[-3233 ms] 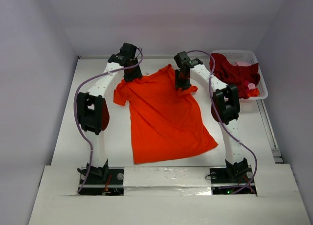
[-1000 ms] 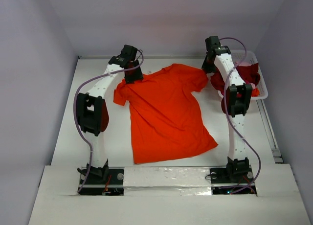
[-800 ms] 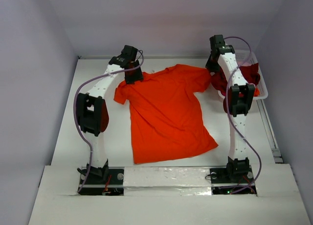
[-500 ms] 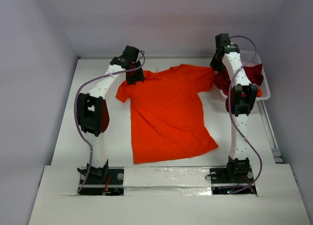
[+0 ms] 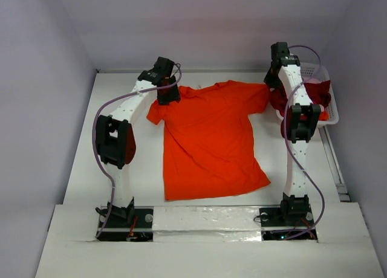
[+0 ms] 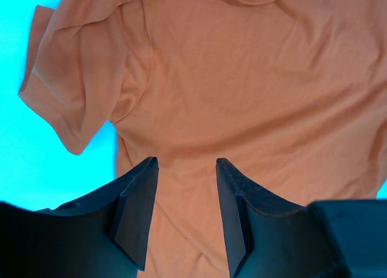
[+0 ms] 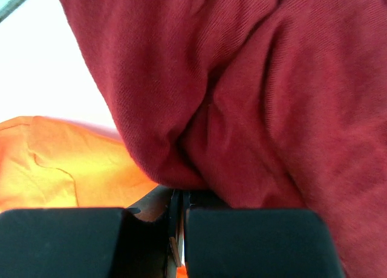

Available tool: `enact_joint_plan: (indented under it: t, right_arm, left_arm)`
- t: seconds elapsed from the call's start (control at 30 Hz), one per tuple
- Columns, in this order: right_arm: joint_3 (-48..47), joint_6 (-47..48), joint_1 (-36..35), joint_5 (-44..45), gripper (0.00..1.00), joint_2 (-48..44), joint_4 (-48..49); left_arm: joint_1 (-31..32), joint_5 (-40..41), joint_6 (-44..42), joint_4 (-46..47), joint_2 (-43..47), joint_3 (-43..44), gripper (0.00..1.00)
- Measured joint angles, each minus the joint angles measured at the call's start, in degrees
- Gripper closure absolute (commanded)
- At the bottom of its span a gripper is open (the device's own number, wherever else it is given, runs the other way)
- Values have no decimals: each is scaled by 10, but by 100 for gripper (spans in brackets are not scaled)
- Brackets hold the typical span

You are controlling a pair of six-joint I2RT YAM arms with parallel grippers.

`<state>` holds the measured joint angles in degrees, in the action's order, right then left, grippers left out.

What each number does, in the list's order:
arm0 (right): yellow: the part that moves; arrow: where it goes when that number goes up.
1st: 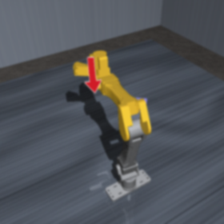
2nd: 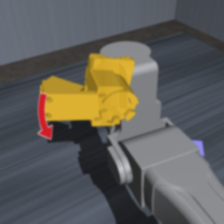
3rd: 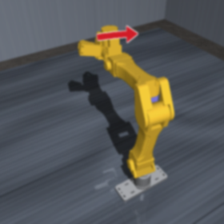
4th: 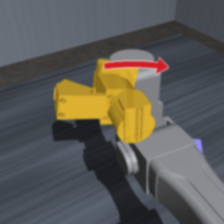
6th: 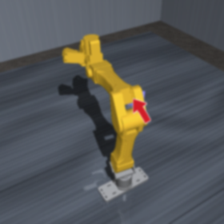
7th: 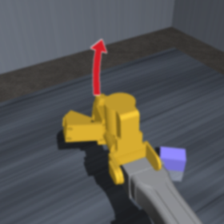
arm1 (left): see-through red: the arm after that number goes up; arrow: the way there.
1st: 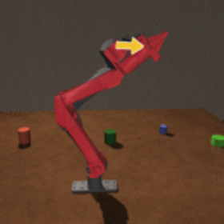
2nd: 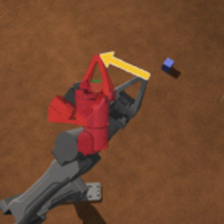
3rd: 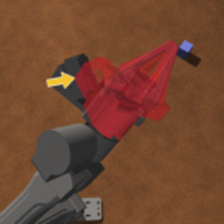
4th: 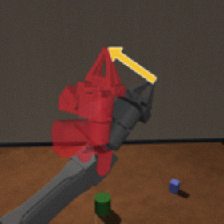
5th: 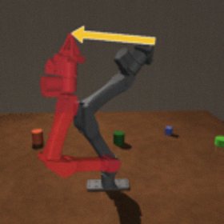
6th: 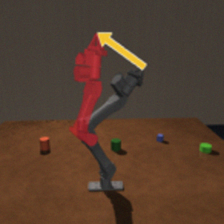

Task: Fold and stack the t-shirts
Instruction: Flatten out the tshirt

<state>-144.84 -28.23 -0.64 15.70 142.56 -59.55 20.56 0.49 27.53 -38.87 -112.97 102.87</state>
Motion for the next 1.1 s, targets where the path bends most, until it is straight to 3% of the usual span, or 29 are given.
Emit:
enact_joint_plan:
  t: [0.63,0.73,0.77,0.87,0.9,1.0,1.1]
  right_arm:
    - [-1,4,10,-8,100,13,0]
    - [-1,4,11,-14,77,13,1]
    - [-1,3,11,-17,55,13,2]
    - [-6,5,7,-37,24,13,11]
    - [-9,7,6,-40,20,13,11]
    - [-20,7,5,-47,14,13,11]
    - [-29,8,6,-49,16,13,11]
  left_arm:
    - [0,2,0,-4,0,0,59]
    - [0,6,0,-4,0,0,59]
    - [0,8,0,-4,0,0,57]
    - [0,11,1,-4,1,0,36]
    - [0,13,3,-3,2,-1,25]
    - [0,19,7,-1,10,-2,12]
    - [0,31,7,-1,27,-2,15]
